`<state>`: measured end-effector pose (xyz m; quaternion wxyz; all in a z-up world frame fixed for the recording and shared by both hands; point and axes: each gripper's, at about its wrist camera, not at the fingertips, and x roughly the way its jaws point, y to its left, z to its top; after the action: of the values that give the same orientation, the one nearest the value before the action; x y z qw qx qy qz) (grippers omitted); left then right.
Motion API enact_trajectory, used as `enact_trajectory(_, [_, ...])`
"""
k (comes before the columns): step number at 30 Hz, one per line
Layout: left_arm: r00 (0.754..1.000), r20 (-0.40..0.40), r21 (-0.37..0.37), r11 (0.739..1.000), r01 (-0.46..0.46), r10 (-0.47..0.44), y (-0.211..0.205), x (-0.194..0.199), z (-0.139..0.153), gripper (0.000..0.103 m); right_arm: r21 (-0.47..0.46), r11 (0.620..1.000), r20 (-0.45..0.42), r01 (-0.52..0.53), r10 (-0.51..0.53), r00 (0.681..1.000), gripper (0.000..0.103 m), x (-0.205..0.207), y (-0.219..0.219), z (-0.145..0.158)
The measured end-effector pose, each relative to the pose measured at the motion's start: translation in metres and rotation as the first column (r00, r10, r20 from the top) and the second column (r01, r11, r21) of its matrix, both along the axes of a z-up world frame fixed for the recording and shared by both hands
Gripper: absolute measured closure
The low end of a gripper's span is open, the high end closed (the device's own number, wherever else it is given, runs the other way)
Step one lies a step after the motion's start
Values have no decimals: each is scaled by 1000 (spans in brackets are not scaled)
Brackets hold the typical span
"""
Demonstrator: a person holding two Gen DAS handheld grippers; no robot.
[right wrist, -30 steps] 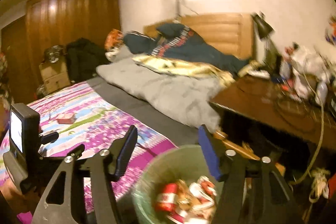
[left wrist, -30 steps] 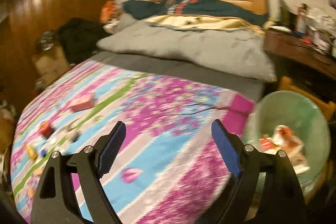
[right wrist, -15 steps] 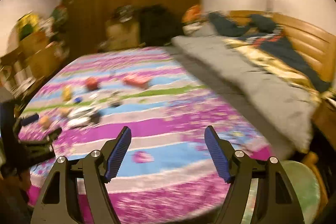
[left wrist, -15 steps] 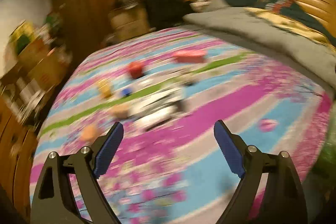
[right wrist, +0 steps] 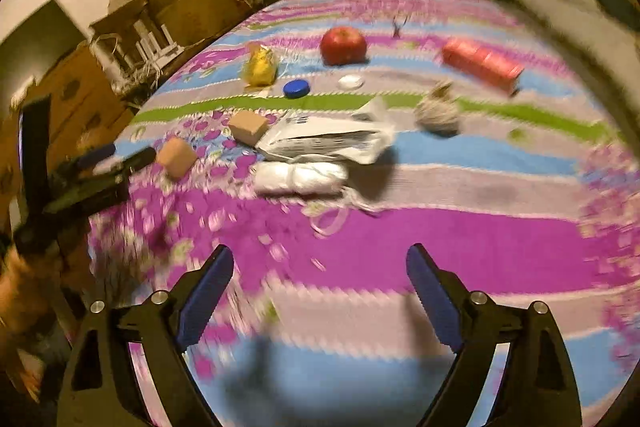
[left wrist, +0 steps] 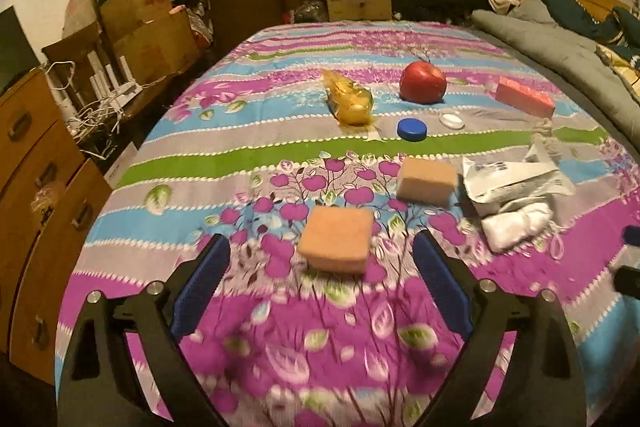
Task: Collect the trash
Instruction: 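Grasp the orange sponge with the left tool while the right grasps a white rolled bag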
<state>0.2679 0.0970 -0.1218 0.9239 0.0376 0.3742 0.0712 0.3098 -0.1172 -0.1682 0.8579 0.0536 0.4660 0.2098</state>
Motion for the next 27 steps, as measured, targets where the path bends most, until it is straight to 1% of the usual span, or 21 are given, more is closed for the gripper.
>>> enact_trajectory(2, [1000, -11, 7, 1000, 4, -4, 2, 13, -6, 14, 15, 1000, -21, 8, -8, 1000, 15, 19, 12, -13])
enact_trajectory(4, [1000, -28, 12, 1000, -1, 1, 4, 23, -11, 14, -19, 1000, -33, 5, -5, 999, 15, 41, 23, -24])
enact_trajectory(5, [999, -38, 8, 1000, -3, 3, 6, 28, -14, 14, -17, 1000, -42, 12, -13, 999, 15, 53, 26, -30])
enact_trajectory(7, [997, -71, -14, 1000, 7, -8, 10, 36, -21, 14, 30, 999, -74, -16, 18, 997, 15, 70, 29, -40])
enact_trajectory(8, [996, -84, -23, 1000, 11, -13, 12, 39, -24, 14, 44, 998, -100, -49, 53, 994, 15, 76, 33, -46])
enact_trajectory(9, [996, -94, -25, 1000, 12, -14, 13, 40, -26, 14, 40, 996, -94, -74, 78, 993, 17, 76, 37, -47])
enact_trajectory(10, [995, -95, -22, 1000, 12, -14, 14, 41, -29, 14, 43, 992, -77, -115, 118, 990, 21, 70, 41, -45])
enact_trajectory(12, [995, -94, -12, 1000, 18, -19, 17, 39, -32, 14, 88, 972, -84, -219, 226, 970, 23, 44, 49, -37])
enact_trajectory(14, [994, -103, -11, 1000, 20, -21, 21, 37, -37, 14, 193, 921, -93, -338, 360, 928, 28, 5, 53, -23])
enact_trajectory(15, [994, -106, -20, 1000, 22, -24, 22, 38, -39, 14, 211, 899, -67, -383, 404, 912, 28, -14, 53, -14])
enact_trajectory(16, [994, -108, -38, 999, 24, -28, 25, 38, -40, 14, 192, 898, -41, -396, 411, 911, 28, -26, 52, -7])
enact_trajectory(17, [994, -109, -47, 999, 25, -30, 26, 38, -39, 14, 158, 911, -16, -380, 387, 922, 28, -37, 46, -1])
enact_trajectory(19, [994, -107, -45, 998, 33, -38, 25, 40, -39, 14, 135, 952, -18, -275, 280, 960, 28, -35, 31, 2])
enact_trajectory(20, [993, -105, -36, 998, 42, -46, 24, 41, -39, 14, 121, 966, -5, -228, 230, 973, 28, -30, 27, 4])
enact_trajectory(21, [993, -100, -16, 998, 54, -55, 22, 41, -38, 14, 86, 975, 22, -203, 202, 979, 28, -24, 28, 7])
enact_trajectory(23, [992, -100, 0, 997, 73, -73, 19, 42, -39, 14, 48, 978, 33, -205, 204, 978, 28, -13, 35, 7])
enact_trajectory(25, [990, -107, -4, 996, 94, -94, 20, 42, -40, 14, 1, 975, 36, -220, 220, 975, 30, 2, 46, 3])
enact_trajectory(26, [989, -110, -9, 995, 100, -100, 21, 42, -40, 14, -31, 973, 32, -227, 228, 973, 33, 8, 51, -1])
enact_trajectory(27, [988, -112, -15, 995, 102, -103, 23, 43, -41, 14, -46, 972, 22, -230, 231, 973, 39, 15, 54, -5])
